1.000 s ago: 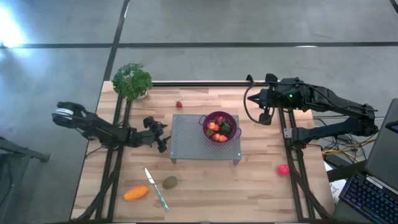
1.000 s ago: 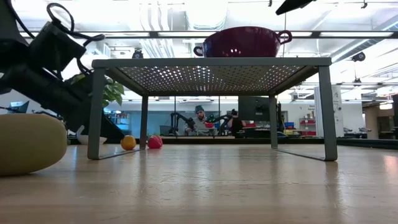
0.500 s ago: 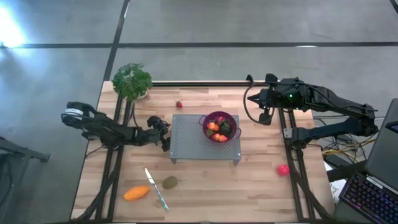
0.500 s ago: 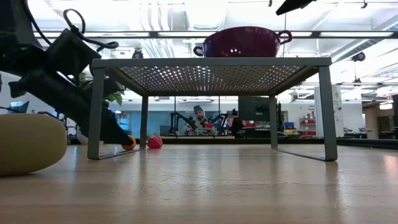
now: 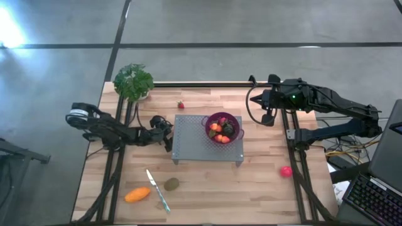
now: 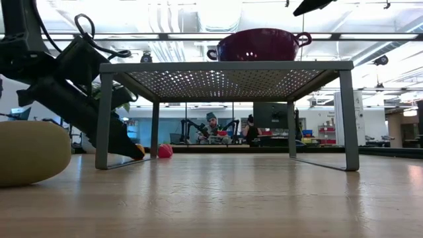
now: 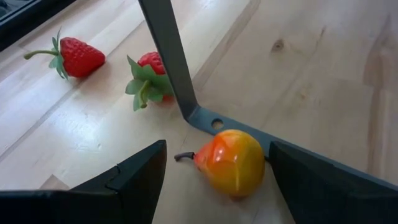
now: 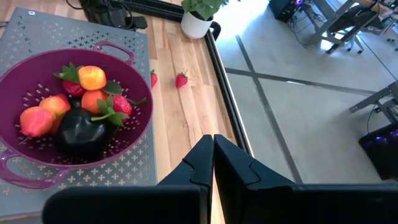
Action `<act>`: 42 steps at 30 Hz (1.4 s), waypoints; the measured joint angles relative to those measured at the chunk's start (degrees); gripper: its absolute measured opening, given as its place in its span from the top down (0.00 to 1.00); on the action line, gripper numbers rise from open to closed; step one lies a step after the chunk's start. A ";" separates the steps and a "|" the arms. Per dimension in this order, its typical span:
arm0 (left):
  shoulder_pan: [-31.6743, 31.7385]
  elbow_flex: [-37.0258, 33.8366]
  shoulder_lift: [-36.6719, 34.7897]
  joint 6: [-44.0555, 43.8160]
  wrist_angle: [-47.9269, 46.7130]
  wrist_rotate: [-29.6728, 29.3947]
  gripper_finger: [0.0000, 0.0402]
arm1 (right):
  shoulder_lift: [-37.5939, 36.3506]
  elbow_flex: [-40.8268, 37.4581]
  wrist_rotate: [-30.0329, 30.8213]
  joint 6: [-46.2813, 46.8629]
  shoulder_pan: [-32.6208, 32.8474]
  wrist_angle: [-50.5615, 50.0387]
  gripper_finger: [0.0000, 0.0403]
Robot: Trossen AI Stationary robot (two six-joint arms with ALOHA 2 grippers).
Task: Pick & Place Fruit
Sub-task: Put the pear in the purple strainer bowl on the shelf
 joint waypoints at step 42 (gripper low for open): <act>0.02 -0.15 -2.05 -1.92 -4.16 -0.16 0.61 | 0.02 -2.97 0.00 -1.08 0.00 0.08 0.98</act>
